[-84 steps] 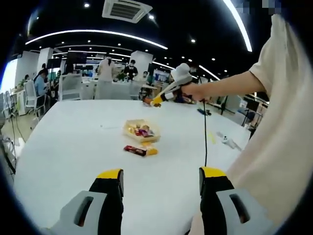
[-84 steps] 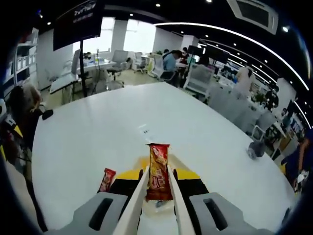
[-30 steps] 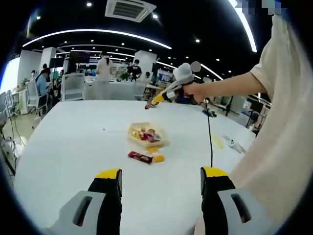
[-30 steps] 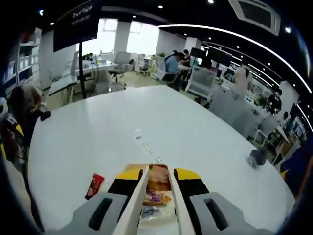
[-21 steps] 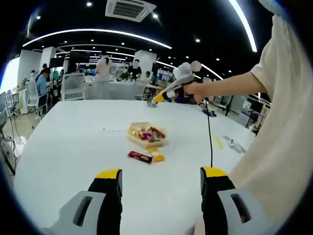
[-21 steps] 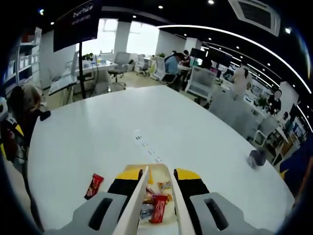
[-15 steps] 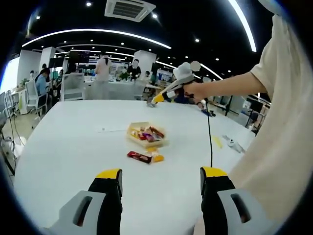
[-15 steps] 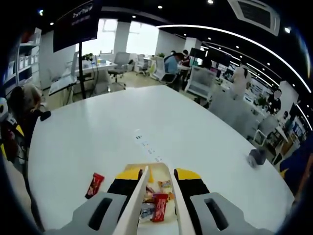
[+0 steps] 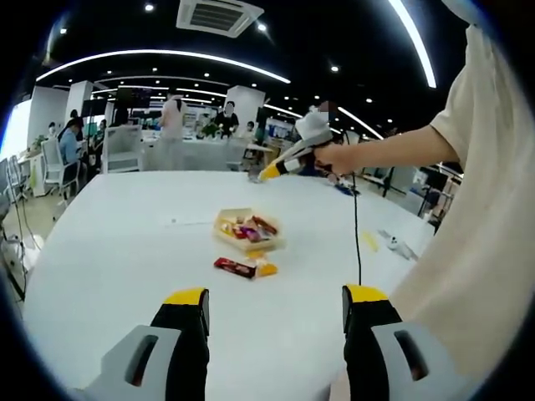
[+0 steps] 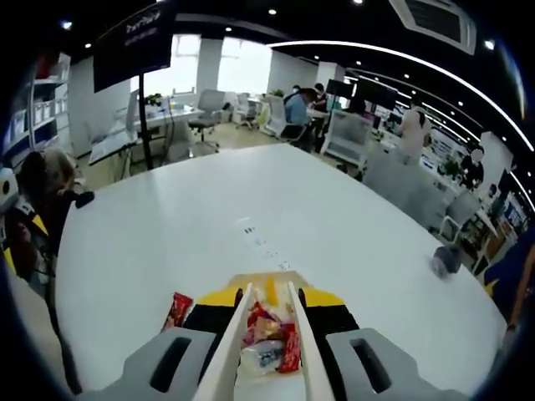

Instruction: Place the target food into the container with the food tongs after gripping and lifting it, then release it inside without dropping or visibly crushing the food.

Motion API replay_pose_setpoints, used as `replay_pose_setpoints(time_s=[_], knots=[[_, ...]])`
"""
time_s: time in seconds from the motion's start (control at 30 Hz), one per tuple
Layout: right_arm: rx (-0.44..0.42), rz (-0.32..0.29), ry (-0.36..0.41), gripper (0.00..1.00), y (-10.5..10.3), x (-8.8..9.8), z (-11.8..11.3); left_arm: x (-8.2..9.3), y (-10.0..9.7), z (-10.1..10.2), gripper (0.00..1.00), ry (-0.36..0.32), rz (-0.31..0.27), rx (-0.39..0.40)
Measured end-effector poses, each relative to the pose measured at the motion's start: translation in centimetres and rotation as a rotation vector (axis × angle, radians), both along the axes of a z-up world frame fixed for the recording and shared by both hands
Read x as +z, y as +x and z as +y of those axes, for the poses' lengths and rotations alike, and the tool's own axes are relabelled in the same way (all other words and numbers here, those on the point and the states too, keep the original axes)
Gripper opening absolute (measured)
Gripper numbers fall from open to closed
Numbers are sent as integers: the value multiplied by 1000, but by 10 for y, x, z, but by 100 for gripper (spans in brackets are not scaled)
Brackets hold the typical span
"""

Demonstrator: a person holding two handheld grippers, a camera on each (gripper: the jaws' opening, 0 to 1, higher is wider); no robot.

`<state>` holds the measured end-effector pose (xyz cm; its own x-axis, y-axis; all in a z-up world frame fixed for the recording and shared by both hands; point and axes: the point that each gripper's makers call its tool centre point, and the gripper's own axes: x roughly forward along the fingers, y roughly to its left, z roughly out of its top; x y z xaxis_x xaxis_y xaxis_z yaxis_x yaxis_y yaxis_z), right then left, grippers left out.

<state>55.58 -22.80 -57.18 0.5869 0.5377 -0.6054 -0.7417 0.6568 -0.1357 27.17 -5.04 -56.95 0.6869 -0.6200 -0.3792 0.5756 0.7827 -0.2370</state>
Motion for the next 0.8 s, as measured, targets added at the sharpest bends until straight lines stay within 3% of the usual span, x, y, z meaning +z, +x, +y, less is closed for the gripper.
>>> replay_pose_setpoints(time_s=[0.27, 0.8], knots=[[38, 35, -7, 26, -26, -18, 19, 2, -6, 1, 64, 5, -3, 0], [62, 89, 11, 26, -54, -37, 39, 4, -18, 5, 64, 9, -7, 14]])
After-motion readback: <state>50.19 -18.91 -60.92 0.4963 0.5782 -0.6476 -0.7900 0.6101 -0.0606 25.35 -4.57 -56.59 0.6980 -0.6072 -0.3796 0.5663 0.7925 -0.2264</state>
